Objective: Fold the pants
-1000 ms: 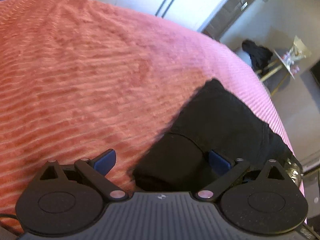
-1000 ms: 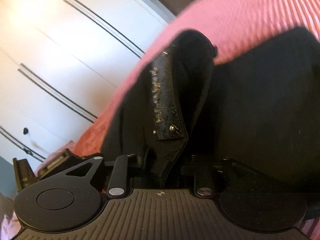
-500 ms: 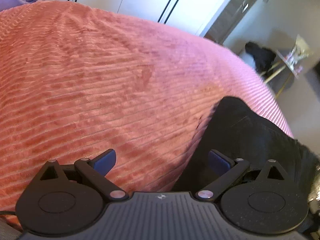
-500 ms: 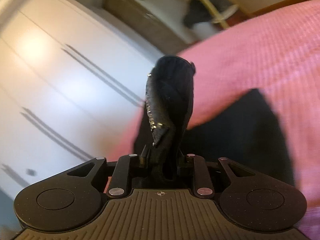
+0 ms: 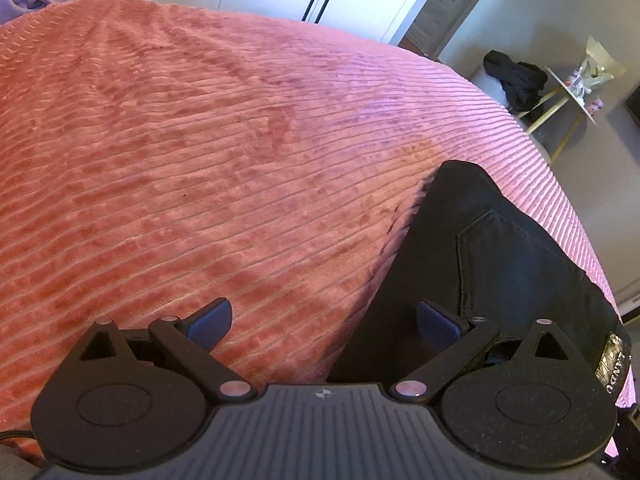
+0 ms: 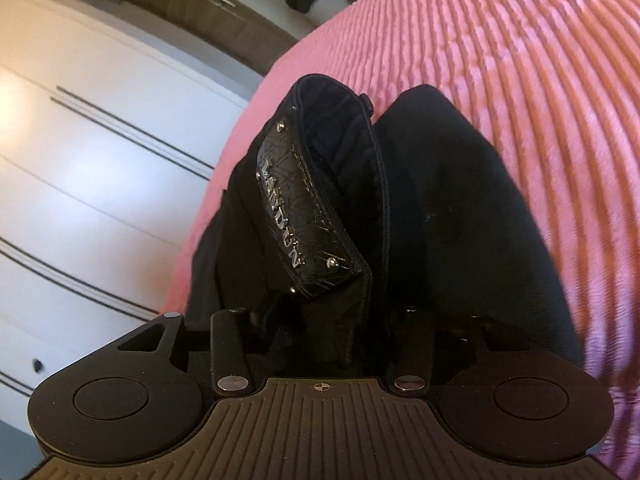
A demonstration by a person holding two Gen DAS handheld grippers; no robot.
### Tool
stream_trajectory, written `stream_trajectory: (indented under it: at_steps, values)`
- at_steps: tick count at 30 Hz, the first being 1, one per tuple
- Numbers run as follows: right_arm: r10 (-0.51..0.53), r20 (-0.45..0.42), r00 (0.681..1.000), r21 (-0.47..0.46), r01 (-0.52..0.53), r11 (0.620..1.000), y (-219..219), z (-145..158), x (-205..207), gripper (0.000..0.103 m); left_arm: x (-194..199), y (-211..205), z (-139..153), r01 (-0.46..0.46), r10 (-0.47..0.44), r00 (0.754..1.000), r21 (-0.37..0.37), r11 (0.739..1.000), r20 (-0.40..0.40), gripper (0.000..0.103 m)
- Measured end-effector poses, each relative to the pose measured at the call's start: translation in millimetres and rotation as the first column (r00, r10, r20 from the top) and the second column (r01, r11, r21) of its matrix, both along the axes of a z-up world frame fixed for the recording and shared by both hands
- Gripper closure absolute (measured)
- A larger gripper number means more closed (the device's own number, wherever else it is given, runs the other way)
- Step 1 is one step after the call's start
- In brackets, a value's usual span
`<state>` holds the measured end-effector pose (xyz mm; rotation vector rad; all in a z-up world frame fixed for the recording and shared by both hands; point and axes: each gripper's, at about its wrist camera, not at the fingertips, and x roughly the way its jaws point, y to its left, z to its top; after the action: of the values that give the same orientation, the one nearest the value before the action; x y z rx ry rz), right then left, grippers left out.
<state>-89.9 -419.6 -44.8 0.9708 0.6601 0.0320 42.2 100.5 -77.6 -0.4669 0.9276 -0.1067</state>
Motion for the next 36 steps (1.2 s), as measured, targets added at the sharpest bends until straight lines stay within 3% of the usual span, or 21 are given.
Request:
stream_trajectory:
  at_steps: [1,5,9,13,15,18,20,22,25,28,32,36]
  values:
    - [-0.005,0.010,1.000,0.006,0.005,1.000,4,-2,0,0.049,-1,0,1,0.003,-0.003,1.000,-0.001,1.000,0.002,0.004]
    - [-0.022,0.045,0.999,-0.066,0.025,0.998,10,8,-14,0.073,-4,0,3,0.013,-0.013,1.000,-0.005,1.000,0.015,0.004]
    - [0.002,0.094,0.996,-0.275,0.024,0.961,30,35,-23,0.078,-4,2,2,0.013,-0.012,1.000,-0.015,1.000,0.011,0.004]
    - [-0.034,0.147,0.989,-0.287,0.076,0.955,29,51,-39,0.080,-7,4,4,0.001,0.000,0.999,-0.021,1.000,0.039,0.004]
    - [-0.072,0.153,0.986,-0.301,0.115,0.947,21,54,-48,0.080,-8,4,5,0.000,0.001,0.999,-0.018,1.000,0.044,0.004]
    - [-0.127,0.066,0.990,-0.324,0.141,0.935,-6,42,-39,0.076,-4,0,2,0.015,-0.015,1.000,-0.005,1.000,0.027,0.004]
    - [-0.137,-0.039,0.990,-0.359,0.114,0.926,-14,26,-30,0.058,1,-4,0,0.032,-0.032,0.999,0.009,0.999,0.011,0.004]
    - [-0.142,-0.035,0.989,-0.360,0.120,0.925,-14,26,-31,0.054,2,-7,0,0.046,-0.046,0.999,0.025,0.999,0.005,0.004]
    - [-0.171,0.049,0.984,-0.448,0.175,0.877,-13,46,-36,0.047,1,-8,1,0.058,-0.058,0.998,0.030,0.998,0.013,0.004]
    - [-0.177,0.169,0.970,-0.557,0.242,0.794,-6,62,-45,0.044,-1,-11,6,0.072,-0.074,0.997,0.044,0.996,0.038,0.004]
    - [-0.093,0.242,0.966,-0.629,0.229,0.743,13,64,-44,0.052,4,-32,18,0.149,-0.157,0.984,0.088,0.985,0.085,0.004]
    - [-0.011,0.246,0.969,-0.726,0.192,0.660,23,72,-19,0.065,14,-65,32,0.197,-0.216,0.968,0.141,0.970,0.130,0.004]
